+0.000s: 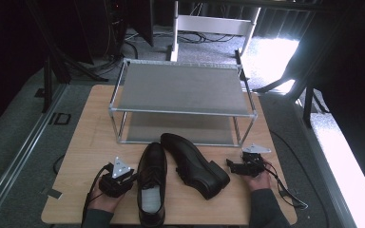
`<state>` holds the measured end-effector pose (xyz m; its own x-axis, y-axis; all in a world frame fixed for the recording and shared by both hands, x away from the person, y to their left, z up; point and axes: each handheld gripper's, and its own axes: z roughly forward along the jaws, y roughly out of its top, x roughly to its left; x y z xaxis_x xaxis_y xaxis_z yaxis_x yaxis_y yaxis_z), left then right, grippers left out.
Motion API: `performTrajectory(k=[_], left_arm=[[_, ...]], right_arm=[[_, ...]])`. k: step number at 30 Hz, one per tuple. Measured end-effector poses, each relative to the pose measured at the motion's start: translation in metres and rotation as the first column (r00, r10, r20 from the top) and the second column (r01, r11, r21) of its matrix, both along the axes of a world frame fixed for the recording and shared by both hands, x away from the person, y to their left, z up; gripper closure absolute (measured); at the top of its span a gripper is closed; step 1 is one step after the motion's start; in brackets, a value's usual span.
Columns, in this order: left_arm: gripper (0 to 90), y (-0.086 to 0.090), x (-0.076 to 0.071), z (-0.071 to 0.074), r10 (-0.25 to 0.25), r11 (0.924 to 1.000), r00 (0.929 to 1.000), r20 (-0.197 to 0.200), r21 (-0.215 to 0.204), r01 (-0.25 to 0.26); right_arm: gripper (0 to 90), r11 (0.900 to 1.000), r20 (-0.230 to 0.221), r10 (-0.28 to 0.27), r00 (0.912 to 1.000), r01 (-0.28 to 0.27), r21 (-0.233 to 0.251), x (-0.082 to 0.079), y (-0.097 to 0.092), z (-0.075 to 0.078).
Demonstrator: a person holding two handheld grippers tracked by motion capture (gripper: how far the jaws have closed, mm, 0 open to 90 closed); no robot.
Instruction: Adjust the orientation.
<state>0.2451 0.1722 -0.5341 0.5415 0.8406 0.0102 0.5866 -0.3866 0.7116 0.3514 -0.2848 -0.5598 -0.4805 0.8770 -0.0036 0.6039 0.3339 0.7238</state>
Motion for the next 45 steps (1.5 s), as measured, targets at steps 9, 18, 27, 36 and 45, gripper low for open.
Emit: performTrajectory(k=[9,18,27,36,45], left_arm=[[89.5,-0.008,-0.017,-0.007,-0.042,0.9986,0.9981,-0.045,0.03,0.043],[89.8,-0.009,-0.024,-0.008,-0.056,0.9983,0.997,-0.053,0.011,0.057],[89.9,-0.011,-0.025,-0.009,-0.11,0.9938,0.9921,-0.059,-0.022,0.109],[90.0,-0.031,-0.027,-0.009,-0.209,0.9774,0.9762,-0.059,-0.048,0.206],[90.0,-0.052,-0.026,-0.012,-0.287,0.9552,0.9562,-0.061,-0.095,0.28]], right_arm=[[16.6,1.0,0.0,0.0,1.0,0.0,0.0,0.0,0.0,0.0],[16.7,1.0,0.0,0.0,1.0,0.0,0.0,0.0,0.0,0.0],[16.7,1.0,0.001,0.006,1.0,-0.006,-0.001,0.001,0.0,0.0],[16.7,1.0,0.002,0.005,1.0,-0.005,-0.001,0.001,0.0,0.0],[16.7,1.0,0.001,0.005,1.0,-0.005,-0.001,0.001,0.0,0.0]])
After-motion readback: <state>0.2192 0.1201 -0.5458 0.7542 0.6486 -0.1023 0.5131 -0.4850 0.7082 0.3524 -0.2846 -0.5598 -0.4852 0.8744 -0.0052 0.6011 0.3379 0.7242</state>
